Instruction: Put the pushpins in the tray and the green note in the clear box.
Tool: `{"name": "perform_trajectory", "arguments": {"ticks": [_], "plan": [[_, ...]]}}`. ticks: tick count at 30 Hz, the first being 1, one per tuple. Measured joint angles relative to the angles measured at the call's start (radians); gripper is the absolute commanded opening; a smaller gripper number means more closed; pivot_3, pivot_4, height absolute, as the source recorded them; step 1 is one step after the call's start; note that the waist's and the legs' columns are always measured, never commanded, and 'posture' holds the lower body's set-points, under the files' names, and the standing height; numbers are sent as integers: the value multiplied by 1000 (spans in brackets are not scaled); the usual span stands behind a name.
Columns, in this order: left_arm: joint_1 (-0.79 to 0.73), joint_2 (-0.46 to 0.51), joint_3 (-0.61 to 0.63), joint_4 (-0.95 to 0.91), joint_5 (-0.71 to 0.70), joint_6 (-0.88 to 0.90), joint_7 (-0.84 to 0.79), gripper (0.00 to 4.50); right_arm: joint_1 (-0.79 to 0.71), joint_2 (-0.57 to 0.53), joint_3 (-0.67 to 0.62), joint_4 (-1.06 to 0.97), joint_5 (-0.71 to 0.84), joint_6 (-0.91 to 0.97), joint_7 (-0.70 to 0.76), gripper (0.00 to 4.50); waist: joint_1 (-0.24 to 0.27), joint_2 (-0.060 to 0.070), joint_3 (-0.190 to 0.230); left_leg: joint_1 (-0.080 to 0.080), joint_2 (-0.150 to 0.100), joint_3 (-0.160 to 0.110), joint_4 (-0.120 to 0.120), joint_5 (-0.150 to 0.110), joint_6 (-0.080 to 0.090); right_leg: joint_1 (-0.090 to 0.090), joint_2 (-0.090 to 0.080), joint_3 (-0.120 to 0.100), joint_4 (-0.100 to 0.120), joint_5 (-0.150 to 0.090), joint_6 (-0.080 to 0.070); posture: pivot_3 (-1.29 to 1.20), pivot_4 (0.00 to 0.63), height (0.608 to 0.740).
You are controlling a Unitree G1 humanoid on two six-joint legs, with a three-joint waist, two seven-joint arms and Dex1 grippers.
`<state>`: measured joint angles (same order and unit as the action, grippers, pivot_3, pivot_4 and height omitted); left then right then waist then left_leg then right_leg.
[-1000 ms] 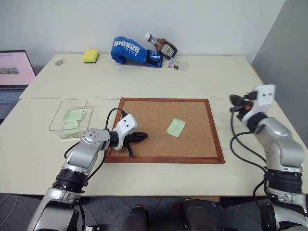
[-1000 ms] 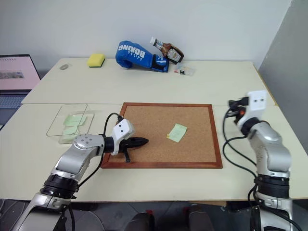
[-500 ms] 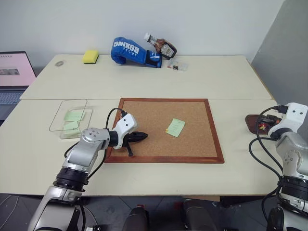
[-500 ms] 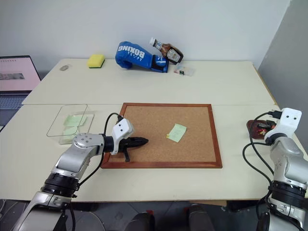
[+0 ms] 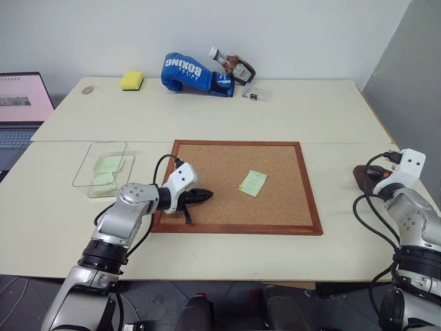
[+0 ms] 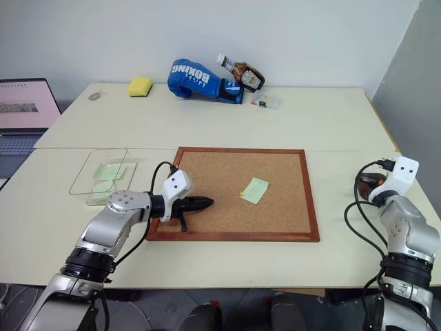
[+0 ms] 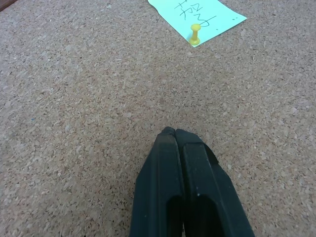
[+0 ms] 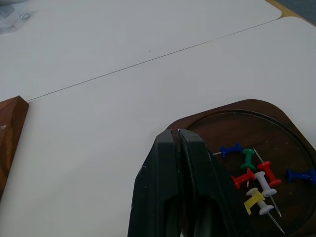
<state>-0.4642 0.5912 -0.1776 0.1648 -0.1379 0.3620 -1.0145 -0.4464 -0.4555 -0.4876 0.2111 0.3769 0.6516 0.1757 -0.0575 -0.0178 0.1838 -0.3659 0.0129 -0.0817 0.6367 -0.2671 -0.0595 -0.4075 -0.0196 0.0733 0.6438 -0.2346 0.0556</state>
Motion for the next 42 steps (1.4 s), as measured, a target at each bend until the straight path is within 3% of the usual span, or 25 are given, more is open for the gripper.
{"name": "perform_trajectory", "arguments": {"ticks": [9, 17, 29, 36, 42], "plan": [[2, 3, 0, -6, 0, 1, 0, 0, -68, -45, 11, 214, -47, -167, 4, 69, -1, 0, 0, 0, 0, 0, 0, 0, 0, 0, 0, 0, 0, 0, 1, 0, 150, 740], [5, 6, 0, -10, 0, 1, 0, 0, -77, -46, 20, 286, -53, -223, 21, 1573, -2, 0, 0, 0, 0, 0, 0, 0, 0, 0, 0, 0, 0, 1, 1, 0, 150, 740], [8, 9, 1, -14, 0, 2, 1, 0, -71, -54, 37, 288, -83, -263, 20, 4245, -3, 0, 0, 0, 0, 0, 0, 0, 0, 0, 0, 0, 0, 1, 1, 0, 150, 740], [10, 10, 3, -15, 0, 2, 1, 0, 5, -64, 138, 75, -107, -293, 119, 4245, -2, 0, 0, 0, 0, 0, 0, 0, 0, 0, 0, 0, 0, 1, 2, 0, 150, 740], [15, 10, 7, -16, 0, 2, 3, 0, 101, -68, 325, -196, -96, -253, 280, 4245, -2, 0, 0, 1, 0, 0, 0, 0, 0, 0, 0, 0, 0, 1, 2, 0, 150, 740]]}}
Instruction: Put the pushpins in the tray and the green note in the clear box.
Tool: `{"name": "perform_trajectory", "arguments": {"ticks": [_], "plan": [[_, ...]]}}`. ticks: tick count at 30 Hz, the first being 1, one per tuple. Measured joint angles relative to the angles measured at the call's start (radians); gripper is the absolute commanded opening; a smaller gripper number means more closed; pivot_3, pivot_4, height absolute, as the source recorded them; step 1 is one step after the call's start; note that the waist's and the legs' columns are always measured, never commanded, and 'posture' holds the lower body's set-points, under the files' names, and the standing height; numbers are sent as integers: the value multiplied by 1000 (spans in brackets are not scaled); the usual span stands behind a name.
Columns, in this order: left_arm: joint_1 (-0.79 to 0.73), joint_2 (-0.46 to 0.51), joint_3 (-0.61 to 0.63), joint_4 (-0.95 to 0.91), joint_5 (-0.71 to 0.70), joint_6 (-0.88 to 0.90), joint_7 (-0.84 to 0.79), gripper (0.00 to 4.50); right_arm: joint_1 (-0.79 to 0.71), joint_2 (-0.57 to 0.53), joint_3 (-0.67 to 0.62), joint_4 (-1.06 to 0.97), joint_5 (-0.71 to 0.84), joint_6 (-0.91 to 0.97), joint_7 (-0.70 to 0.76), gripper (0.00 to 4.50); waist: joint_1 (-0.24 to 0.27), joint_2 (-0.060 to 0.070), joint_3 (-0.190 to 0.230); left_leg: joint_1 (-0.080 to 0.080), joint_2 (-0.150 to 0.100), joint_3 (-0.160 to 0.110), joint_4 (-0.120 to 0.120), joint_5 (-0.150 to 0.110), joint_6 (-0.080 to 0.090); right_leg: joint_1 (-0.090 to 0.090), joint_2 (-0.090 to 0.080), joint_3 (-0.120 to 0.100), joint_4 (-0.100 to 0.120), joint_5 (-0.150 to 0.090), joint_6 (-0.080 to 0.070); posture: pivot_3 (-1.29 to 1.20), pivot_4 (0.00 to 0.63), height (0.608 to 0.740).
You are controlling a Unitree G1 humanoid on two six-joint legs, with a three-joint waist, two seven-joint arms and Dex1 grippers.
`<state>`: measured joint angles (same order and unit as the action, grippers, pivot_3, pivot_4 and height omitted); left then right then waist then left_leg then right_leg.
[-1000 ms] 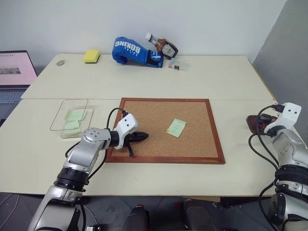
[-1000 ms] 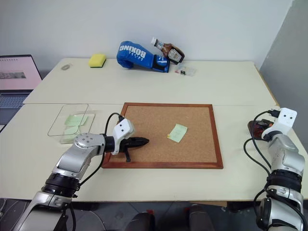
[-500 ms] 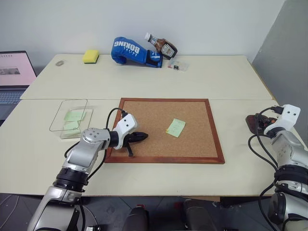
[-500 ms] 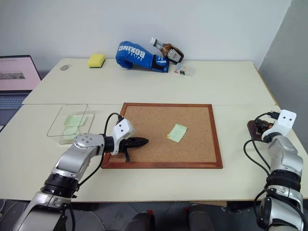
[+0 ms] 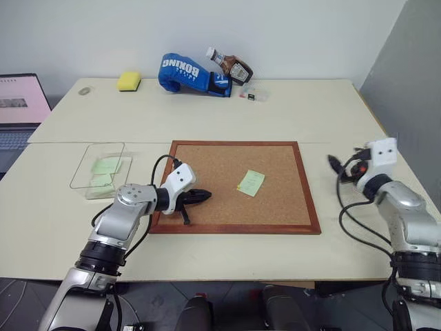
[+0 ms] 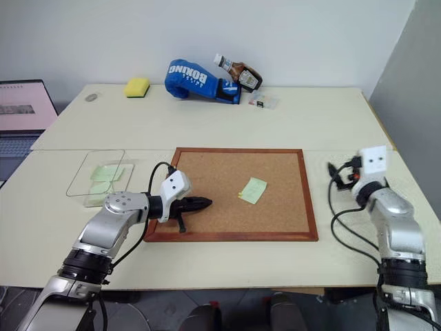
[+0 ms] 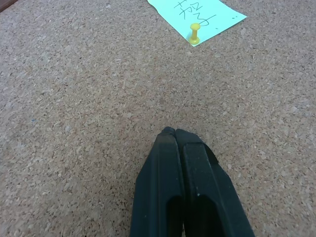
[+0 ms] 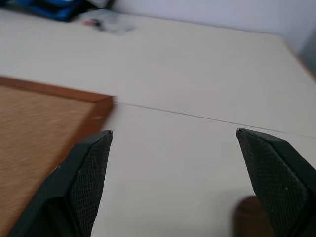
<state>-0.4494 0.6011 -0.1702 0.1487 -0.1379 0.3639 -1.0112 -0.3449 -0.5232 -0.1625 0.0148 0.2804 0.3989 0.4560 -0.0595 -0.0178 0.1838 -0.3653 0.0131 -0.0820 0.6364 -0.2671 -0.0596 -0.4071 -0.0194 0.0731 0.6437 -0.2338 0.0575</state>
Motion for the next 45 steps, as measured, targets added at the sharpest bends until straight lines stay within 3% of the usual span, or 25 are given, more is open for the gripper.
{"name": "perform_trajectory", "arguments": {"ticks": [7, 12, 26, 31, 45], "plan": [[-1, 5, 1, 5, 0, -1, -6, 0, 22, 52, 193, -203, 58, 55, 153, 4245, -1, 0, 0, 0, 0, -1, 0, 0, 0, 0, 0, -1, 0, -1, -1, 0, 150, 740], [-5, 8, 1, 7, 0, -1, -9, 0, 10, 122, 314, -204, 44, 61, 179, 4245, -1, 0, 0, 0, 0, -1, 0, 0, 0, -1, 0, -1, 0, -1, -2, 0, 150, 740], [15, 18, 6, -26, 0, -1, -3, 0, -187, 306, 440, 193, -109, -115, 191, 4245, -4, -1, 0, 0, 1, -1, -2, 0, 0, -1, 0, -1, 0, 0, -1, 0, 150, 740], [26, 25, 12, -39, -1, 0, -3, 0, -198, 326, 442, 301, -159, -186, 192, 3306, -6, -1, 0, 0, 1, -1, -4, 0, 0, -2, 0, -1, 1, -1, -1, 0, 150, 740], [41, 25, 22, -49, -1, 1, 1, 0, -180, 333, 444, 296, -199, -234, 214, 415, -22, -1, 0, 1, 1, -1, -5, 0, 0, -2, 0, -1, 1, -1, -1, 0, 150, 740]]}}
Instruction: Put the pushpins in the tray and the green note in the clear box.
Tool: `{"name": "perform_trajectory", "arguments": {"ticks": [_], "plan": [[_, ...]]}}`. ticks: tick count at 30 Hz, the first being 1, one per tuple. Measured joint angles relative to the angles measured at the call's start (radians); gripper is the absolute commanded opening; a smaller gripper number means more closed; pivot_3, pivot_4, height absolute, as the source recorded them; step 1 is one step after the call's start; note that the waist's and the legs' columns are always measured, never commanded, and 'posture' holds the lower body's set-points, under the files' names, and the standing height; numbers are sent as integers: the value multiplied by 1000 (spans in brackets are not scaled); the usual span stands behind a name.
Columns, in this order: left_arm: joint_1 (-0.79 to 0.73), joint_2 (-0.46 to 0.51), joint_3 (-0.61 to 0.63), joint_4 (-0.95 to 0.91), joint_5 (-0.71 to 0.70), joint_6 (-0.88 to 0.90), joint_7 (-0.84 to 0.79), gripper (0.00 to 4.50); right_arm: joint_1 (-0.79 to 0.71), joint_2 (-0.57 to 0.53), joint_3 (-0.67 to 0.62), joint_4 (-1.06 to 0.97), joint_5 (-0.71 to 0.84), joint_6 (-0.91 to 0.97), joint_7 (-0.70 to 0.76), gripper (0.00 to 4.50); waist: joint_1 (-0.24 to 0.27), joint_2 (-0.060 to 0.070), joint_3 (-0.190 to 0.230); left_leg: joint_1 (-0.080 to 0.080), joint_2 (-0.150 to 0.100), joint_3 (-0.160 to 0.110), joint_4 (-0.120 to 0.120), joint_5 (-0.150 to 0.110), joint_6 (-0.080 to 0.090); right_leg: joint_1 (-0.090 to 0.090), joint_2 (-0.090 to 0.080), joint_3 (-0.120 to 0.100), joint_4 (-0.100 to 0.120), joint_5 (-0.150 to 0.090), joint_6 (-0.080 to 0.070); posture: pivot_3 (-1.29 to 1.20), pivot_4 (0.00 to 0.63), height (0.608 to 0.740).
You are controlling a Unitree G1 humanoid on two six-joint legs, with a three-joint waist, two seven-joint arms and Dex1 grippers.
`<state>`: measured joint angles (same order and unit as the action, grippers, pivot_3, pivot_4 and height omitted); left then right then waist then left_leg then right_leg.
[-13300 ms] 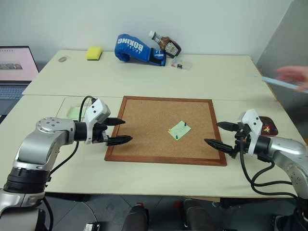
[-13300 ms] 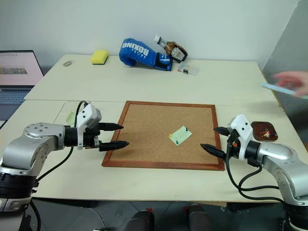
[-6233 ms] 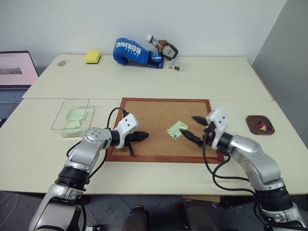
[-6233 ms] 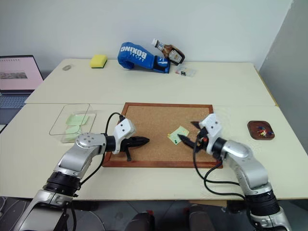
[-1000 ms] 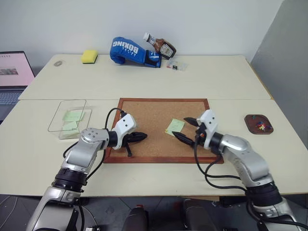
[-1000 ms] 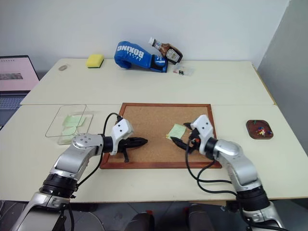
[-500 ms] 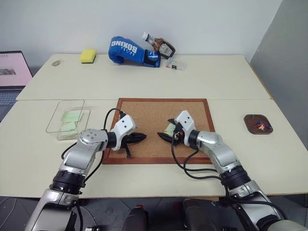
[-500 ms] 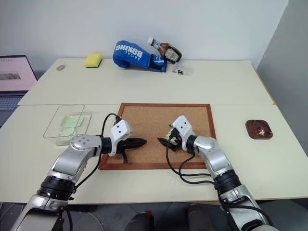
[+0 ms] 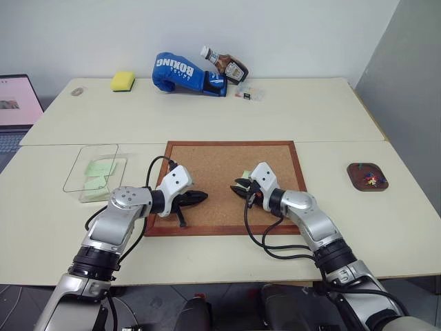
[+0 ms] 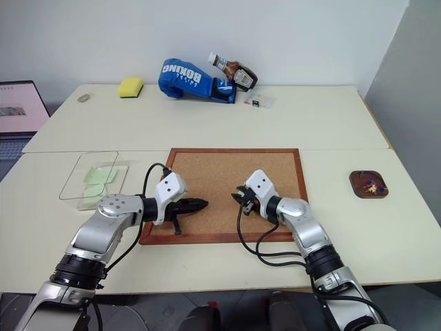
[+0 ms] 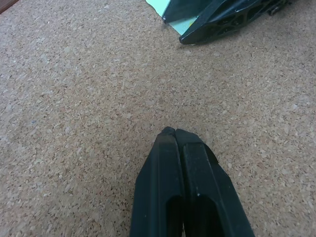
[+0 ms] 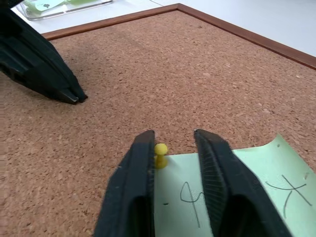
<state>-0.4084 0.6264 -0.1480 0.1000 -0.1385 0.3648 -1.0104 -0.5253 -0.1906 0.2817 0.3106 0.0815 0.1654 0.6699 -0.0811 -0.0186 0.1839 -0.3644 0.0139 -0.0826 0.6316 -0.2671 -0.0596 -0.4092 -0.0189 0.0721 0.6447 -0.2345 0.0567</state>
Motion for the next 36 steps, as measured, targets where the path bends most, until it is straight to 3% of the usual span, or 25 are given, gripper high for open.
{"name": "perform_trajectory", "arguments": {"ticks": [3, 13, 22, 33, 36], "plan": [[-4, 0, -1, 6, 0, 0, 0, 0, 4, 8, 0, -2, -2, 0, 0, 9, -1, 0, 0, 0, 0, 0, 0, 0, 0, 0, 0, 0, 0, 0, 0, 0, 150, 740], [-7, -1, -2, 11, 0, 0, -1, 0, 24, 10, -1, -44, -27, -1, -25, 9, -1, 0, 0, 0, 0, 0, 0, 0, 0, 0, 0, 0, 1, 0, 0, 0, 150, 740], [-2, -2, -1, 9, 0, 0, 1, 0, -48, -22, -74, -227, -6, 56, -40, 9, -1, 0, 0, 0, 0, -1, 0, 0, 0, 0, 0, -1, 1, 0, 0, 0, 150, 740], [-3, -51, 23, 4, -28, 60, 26, 0, -91, -14, -132, -233, 20, 141, -97, 9, 13, 0, 0, 0, -1, -1, 1, 0, 0, 1, -1, -1, 1, 0, 0, 0, 150, 740], [4, -85, 54, -22, -93, 143, 36, 434, -102, -4, -154, -243, 23, 156, -128, 0, 21, 0, 0, -1, -1, -1, 0, 0, 0, 0, -1, -1, 0, 0, 0, 0, 150, 740]]}}
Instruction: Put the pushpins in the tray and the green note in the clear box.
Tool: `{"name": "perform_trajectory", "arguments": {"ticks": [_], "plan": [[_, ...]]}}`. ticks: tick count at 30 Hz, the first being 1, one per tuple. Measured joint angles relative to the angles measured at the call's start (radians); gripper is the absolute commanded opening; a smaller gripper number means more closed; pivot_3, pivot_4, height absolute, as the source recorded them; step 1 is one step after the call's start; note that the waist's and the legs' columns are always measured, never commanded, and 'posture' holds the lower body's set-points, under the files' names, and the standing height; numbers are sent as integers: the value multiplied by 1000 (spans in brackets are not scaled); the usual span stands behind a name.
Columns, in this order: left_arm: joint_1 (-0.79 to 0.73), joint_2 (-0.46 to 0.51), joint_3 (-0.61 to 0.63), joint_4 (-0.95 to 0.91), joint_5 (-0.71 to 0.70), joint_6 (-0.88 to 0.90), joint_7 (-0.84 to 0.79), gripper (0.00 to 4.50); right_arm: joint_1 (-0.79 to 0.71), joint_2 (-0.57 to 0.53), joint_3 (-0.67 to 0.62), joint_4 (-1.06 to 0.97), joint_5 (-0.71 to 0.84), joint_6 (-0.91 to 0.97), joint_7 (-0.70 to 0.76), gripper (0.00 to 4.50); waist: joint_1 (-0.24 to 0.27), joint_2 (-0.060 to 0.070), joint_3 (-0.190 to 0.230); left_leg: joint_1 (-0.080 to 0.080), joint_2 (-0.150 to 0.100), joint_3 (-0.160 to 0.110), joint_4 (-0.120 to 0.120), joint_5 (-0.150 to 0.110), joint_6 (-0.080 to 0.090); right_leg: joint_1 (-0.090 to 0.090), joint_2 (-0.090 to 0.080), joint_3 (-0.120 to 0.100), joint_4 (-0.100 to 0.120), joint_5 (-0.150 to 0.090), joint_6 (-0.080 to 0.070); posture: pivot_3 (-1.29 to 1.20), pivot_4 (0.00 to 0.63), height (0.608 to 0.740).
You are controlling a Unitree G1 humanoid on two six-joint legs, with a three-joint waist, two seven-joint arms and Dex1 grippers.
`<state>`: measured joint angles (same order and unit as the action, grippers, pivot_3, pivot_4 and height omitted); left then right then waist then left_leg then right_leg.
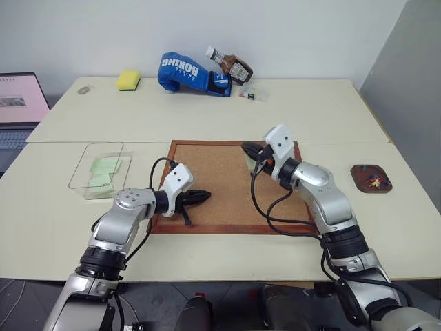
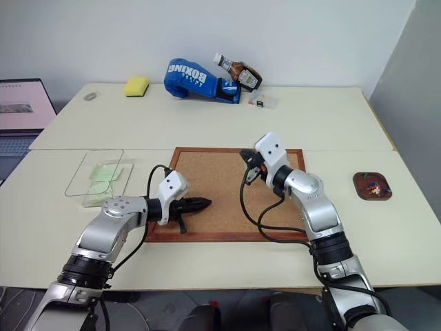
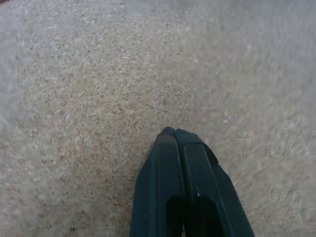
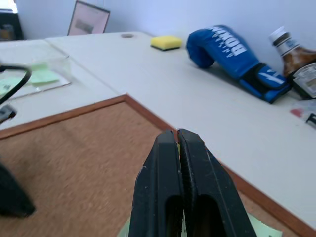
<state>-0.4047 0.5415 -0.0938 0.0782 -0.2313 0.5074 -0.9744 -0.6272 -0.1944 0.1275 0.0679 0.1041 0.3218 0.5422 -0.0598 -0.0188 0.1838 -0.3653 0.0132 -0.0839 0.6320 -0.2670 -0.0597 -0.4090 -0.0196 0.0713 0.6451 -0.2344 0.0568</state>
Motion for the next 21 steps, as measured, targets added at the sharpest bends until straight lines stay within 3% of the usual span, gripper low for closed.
{"name": "perform_trajectory", "arguments": {"ticks": [10, 18, 21], "plan": [[-96, -152, 211, -104, -383, 379, 93, 2187, -14, 3, -31, -56, -2, 39, -71, 0, 0, -1, 1, -15, 0, -2, 3, 0, 0, -13, 0, -2, 2, 4, -5, 0, 150, 740], [-99, -228, 239, -106, -462, 450, 212, 3877, -9, 2, -27, -99, -2, 64, -82, 0, 2, -1, 1, -15, 0, -3, 4, 0, -1, -13, 0, -2, 2, 4, -5, 0, 150, 740], [-102, -258, 239, -106, -469, 448, 254, 3877, -3, 3, -19, -132, -1, 77, -78, 0, 3, -1, 1, -15, 0, -3, 4, 1, -1, -13, 0, -2, 2, 4, -5, 0, 150, 740]]}}
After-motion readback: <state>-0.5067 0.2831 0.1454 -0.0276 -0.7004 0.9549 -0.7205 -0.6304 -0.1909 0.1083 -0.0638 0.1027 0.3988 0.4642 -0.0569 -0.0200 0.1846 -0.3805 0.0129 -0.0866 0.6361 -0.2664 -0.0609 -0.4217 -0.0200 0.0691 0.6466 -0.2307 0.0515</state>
